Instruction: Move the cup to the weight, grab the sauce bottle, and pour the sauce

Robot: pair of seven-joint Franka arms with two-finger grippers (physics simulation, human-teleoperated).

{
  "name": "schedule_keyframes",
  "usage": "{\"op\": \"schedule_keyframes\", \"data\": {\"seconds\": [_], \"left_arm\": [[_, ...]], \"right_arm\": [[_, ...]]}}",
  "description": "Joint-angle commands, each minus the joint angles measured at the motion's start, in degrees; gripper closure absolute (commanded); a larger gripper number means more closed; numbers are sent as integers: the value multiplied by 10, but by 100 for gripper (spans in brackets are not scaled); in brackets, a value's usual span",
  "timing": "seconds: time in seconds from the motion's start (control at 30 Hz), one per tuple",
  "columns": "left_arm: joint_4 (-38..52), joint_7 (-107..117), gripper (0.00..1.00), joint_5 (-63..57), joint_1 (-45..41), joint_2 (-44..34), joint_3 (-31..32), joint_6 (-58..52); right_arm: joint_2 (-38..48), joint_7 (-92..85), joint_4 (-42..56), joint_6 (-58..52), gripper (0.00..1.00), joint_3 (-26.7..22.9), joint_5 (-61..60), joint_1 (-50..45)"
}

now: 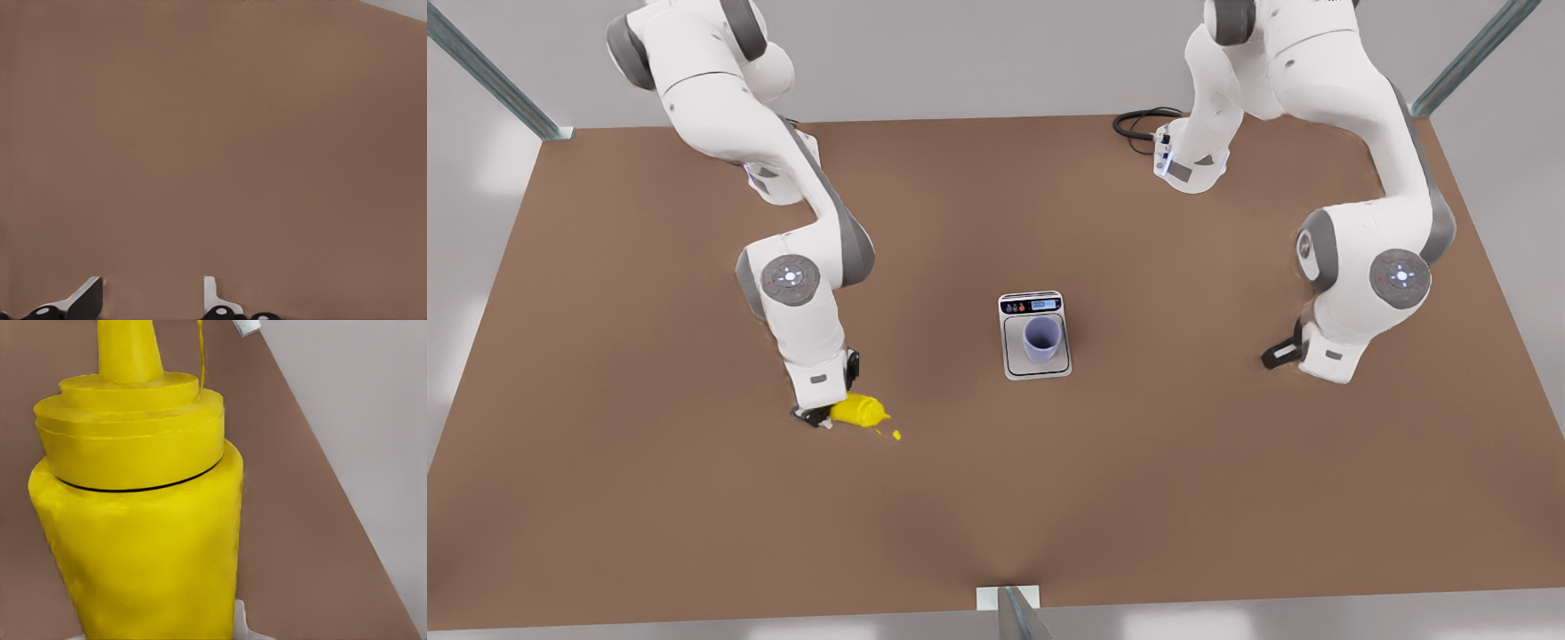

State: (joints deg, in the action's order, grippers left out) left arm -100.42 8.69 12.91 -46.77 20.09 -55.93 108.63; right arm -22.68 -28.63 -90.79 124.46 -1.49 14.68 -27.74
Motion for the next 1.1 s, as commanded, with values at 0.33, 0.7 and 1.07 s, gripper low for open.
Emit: {"op": "schedule_keyframes", "data": {"seconds": [0.33, 0.7, 1.07], "left_arm": [[52, -124, 0, -49, 418, -95, 449, -40], [109, -80, 0, -76, 416, -88, 471, -79], [133, -75, 0, -76, 412, -83, 473, -90]], "right_arm": [[-62, 121, 109, -231, 45, -2, 237, -211], [-134, 154, 149, -324, 45, 0, 474, -313], [-197, 154, 147, -396, 45, 0, 539, -357]]}}
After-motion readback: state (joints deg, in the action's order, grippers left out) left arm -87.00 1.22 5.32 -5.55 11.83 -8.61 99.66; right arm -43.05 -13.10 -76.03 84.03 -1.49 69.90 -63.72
